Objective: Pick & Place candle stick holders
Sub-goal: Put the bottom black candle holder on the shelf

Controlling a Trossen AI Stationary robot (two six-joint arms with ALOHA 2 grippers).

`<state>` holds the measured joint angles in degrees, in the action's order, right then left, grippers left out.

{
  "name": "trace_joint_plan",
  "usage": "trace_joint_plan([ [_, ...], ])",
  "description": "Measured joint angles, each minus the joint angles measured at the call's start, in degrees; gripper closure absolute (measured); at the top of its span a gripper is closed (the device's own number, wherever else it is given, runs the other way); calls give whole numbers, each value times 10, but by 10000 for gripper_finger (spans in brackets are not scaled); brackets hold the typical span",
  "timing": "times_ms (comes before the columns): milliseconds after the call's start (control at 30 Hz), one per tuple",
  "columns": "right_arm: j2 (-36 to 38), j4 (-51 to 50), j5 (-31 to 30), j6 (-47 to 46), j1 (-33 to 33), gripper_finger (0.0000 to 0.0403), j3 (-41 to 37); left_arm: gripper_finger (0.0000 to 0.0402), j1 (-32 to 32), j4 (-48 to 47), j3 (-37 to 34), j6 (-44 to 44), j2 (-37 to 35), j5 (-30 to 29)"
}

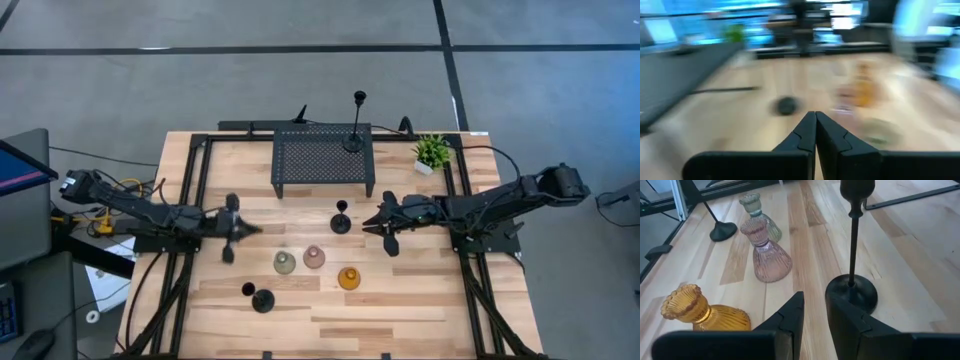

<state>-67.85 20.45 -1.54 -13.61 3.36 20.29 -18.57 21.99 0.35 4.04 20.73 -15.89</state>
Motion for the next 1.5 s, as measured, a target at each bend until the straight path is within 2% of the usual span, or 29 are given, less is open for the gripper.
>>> trace_joint_plan([
  [100,0,0,0,0,0,327,0,393,0,0,0,2,0,129],
  [200,0,0,0,0,0,327,0,393,0,0,0,-16,0,216],
  [333,0,5,0,0,0,327,0,396,0,0,0,-47,0,285],
  [533,0,19,0,0,0,327,0,394,0,-1,0,-45,21,388],
  [867,0,23,0,-73,0,327,0,379,0,7,0,-43,84,390],
  [1267,0,23,0,-105,0,327,0,303,-4,89,0,-59,135,400],
  [1500,0,23,0,-104,0,327,0,263,-35,178,0,-59,177,397],
])
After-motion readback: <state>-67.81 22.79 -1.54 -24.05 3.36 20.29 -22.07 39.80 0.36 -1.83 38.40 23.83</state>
